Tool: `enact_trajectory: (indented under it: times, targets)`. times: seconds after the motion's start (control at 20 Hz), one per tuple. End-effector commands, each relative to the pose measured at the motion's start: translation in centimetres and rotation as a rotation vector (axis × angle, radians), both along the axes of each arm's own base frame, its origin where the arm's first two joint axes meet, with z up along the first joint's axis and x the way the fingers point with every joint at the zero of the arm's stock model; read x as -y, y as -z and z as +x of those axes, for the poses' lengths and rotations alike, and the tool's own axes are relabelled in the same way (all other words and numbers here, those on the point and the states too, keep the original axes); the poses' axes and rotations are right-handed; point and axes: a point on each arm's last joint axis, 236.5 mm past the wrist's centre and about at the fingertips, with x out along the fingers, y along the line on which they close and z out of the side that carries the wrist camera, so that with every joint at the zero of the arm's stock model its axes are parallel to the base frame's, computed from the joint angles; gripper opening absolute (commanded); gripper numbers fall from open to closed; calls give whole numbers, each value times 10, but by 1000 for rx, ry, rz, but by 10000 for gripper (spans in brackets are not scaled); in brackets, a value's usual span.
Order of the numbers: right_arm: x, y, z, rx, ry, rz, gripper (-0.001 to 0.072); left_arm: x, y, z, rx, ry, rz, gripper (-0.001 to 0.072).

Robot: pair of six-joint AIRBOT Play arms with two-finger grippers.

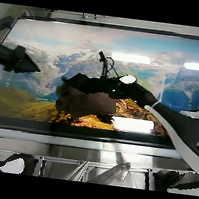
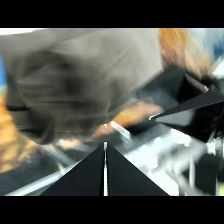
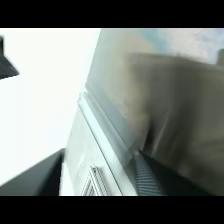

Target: Fold the shirts.

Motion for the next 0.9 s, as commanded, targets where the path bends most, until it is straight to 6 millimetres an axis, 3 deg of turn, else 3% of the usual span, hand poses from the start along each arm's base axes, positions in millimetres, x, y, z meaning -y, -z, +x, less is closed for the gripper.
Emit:
enact_trajectory:
  times: [0.0,0.1,0.15,0.25,0.4,0.45,0.5,0.55,0.65,0.85]
  targets:
    - [-12,4,-8,42,-61,28,366,-47,5,-5,74,-217,37,24]
    - [14,-4,-5,55,-101,-2,366,-50,11,-8,80,-252,38,24]
    - [34,1,0,44,-108,-67,365,-49,14,-10,73,-254,36,24]
    - [102,33,15,-7,-88,-320,365,-47,20,-12,55,-251,29,23]
    - [229,65,40,-96,69,-655,366,-46,22,-18,32,-236,28,23]
    - [255,70,45,-129,126,-684,398,-45,23,-18,31,-235,28,23]
    - [272,76,46,-183,167,-675,608,-45,23,-18,31,-235,29,23]
    - [280,86,43,-239,180,-656,670,-45,23,-18,32,-235,29,23]
    - [280,113,31,-333,163,-627,669,-46,22,-18,33,-236,29,24]
    - [244,144,17,-413,79,-510,669,-46,22,-18,32,-236,29,23]
